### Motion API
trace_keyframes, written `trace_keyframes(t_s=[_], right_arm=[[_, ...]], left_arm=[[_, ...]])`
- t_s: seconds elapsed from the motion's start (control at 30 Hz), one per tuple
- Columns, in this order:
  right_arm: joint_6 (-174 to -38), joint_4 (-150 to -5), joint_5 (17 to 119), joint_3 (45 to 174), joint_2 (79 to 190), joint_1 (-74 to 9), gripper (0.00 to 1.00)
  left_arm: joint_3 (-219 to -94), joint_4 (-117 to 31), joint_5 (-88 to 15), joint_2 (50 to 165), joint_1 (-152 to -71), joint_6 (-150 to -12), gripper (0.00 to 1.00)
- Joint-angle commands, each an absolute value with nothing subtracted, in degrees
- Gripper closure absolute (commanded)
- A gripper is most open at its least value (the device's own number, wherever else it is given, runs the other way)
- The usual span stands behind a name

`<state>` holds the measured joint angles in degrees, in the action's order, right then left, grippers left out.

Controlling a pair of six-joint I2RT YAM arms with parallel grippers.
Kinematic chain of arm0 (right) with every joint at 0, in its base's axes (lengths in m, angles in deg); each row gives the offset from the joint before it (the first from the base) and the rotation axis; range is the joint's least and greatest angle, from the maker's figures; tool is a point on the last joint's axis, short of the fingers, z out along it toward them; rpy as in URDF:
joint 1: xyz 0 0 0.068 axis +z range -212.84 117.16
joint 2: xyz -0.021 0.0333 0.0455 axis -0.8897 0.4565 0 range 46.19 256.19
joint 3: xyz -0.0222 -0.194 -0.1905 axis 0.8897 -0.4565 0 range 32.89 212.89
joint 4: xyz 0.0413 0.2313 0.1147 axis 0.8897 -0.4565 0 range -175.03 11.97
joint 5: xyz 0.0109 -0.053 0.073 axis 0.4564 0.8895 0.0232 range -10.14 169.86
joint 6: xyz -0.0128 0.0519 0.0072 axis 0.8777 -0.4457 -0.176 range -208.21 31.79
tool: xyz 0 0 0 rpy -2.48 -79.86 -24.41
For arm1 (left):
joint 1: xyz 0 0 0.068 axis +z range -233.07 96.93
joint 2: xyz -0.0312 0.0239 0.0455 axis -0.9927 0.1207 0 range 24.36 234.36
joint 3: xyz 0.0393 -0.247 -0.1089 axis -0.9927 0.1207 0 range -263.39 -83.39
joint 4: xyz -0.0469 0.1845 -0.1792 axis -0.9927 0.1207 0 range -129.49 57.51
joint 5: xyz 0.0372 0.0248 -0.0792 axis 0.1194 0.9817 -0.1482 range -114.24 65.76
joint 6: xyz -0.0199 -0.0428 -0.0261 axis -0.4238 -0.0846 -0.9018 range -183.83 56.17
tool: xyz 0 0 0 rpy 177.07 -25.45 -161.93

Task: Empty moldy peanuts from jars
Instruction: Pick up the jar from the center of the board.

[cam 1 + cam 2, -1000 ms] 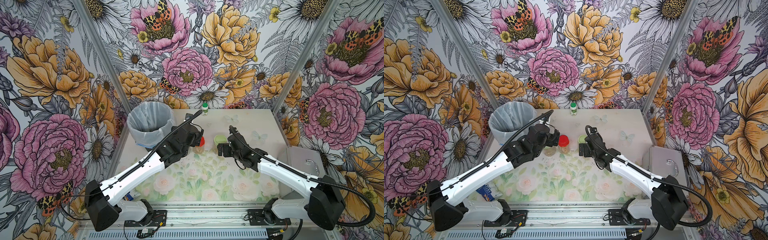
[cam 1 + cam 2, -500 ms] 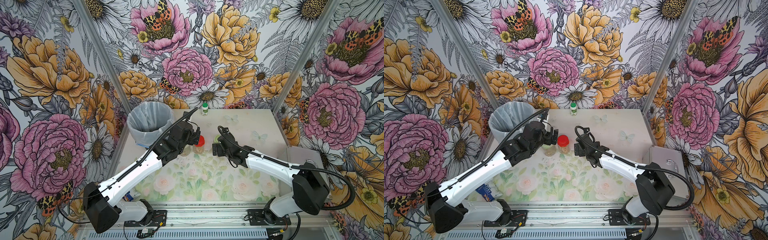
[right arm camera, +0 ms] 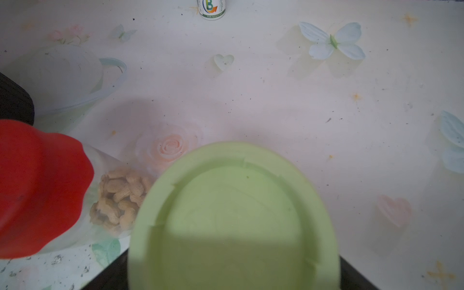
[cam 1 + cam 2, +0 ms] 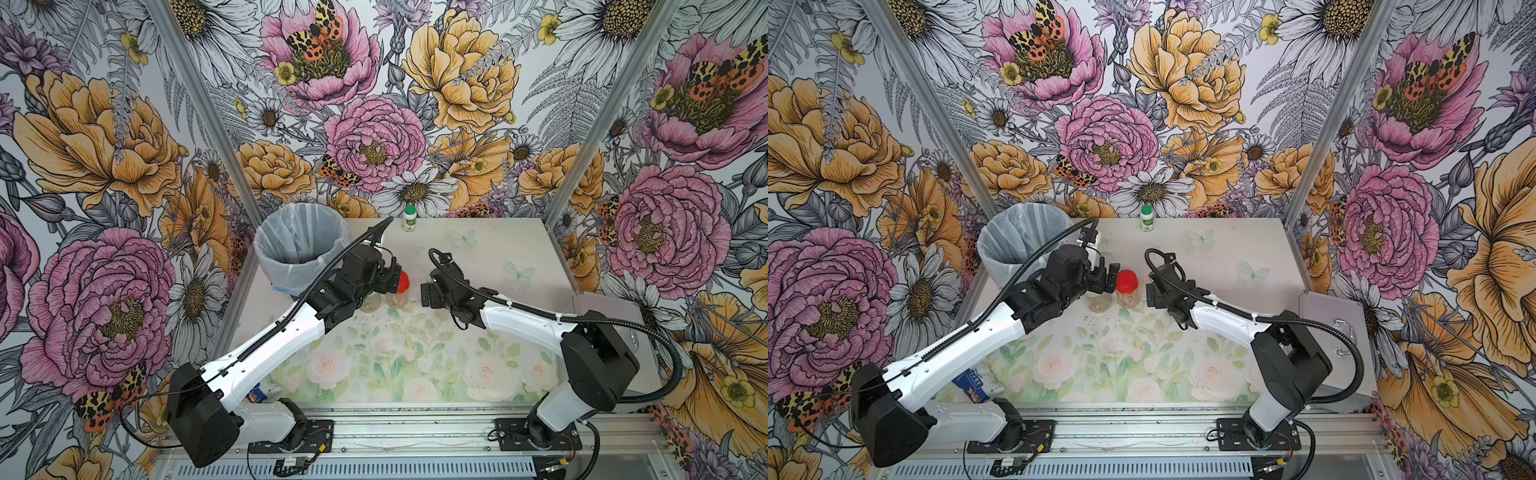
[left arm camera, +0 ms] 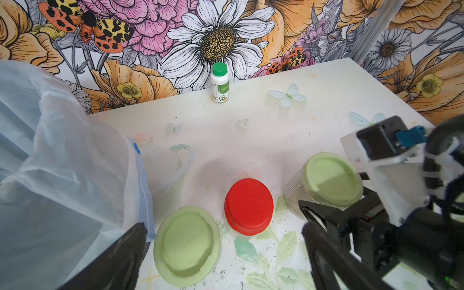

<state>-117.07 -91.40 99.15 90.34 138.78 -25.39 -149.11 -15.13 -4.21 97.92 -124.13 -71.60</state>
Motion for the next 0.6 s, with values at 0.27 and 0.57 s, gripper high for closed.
trace_keyframes(t_s=[0.27, 0.57], right_arm=[[-117.28, -83.31, 93.76, 89.24, 141.39, -27.46, 0.12], [-118.16, -82.43, 90.79, 88.61, 142.38, -28.86, 0.37]], left_arm=[[-147.24, -17.55, -8.20, 96.10, -123.85, -67.59, 0.01], [-142.75, -23.53, -11.80, 93.96, -124.04, -65.54, 0.01]])
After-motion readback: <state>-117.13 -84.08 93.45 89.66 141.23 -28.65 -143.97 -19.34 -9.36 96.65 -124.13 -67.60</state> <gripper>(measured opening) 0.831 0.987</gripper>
